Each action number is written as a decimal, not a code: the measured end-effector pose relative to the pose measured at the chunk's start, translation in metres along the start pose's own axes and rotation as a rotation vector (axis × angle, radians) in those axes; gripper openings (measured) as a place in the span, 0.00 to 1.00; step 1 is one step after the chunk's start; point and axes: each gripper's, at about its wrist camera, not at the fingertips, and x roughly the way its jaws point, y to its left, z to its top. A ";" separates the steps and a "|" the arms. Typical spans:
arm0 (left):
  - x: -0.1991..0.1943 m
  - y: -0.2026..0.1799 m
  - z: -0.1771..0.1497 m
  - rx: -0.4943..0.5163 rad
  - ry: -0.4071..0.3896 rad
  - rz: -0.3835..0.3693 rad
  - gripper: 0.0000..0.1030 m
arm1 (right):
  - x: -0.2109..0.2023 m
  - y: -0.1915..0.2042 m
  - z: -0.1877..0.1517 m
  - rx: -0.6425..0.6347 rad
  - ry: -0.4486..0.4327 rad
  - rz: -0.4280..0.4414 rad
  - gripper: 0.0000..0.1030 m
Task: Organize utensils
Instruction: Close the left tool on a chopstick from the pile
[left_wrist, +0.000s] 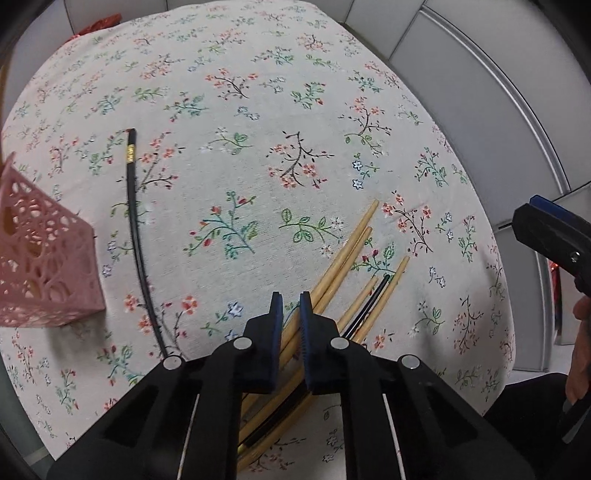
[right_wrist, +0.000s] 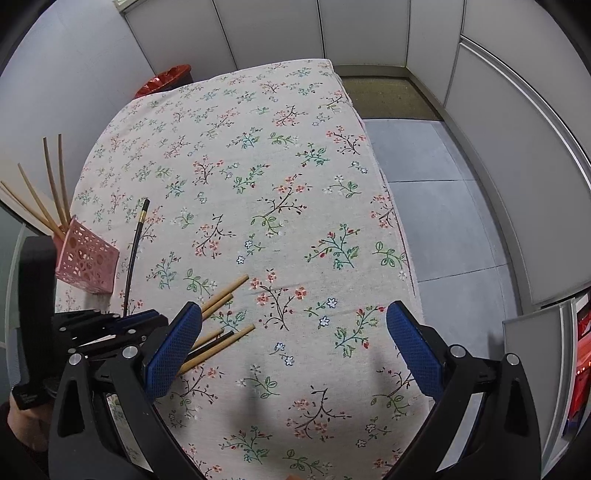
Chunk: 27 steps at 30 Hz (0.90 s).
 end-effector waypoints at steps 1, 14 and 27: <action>0.002 -0.001 0.001 0.003 0.005 -0.004 0.09 | 0.000 0.000 0.000 -0.001 0.001 0.000 0.93; 0.015 -0.022 0.009 0.066 0.022 0.014 0.10 | 0.003 -0.006 0.002 0.007 0.012 0.005 0.93; 0.005 -0.005 0.005 -0.022 0.021 0.139 0.02 | 0.008 -0.004 0.001 0.006 0.029 0.011 0.93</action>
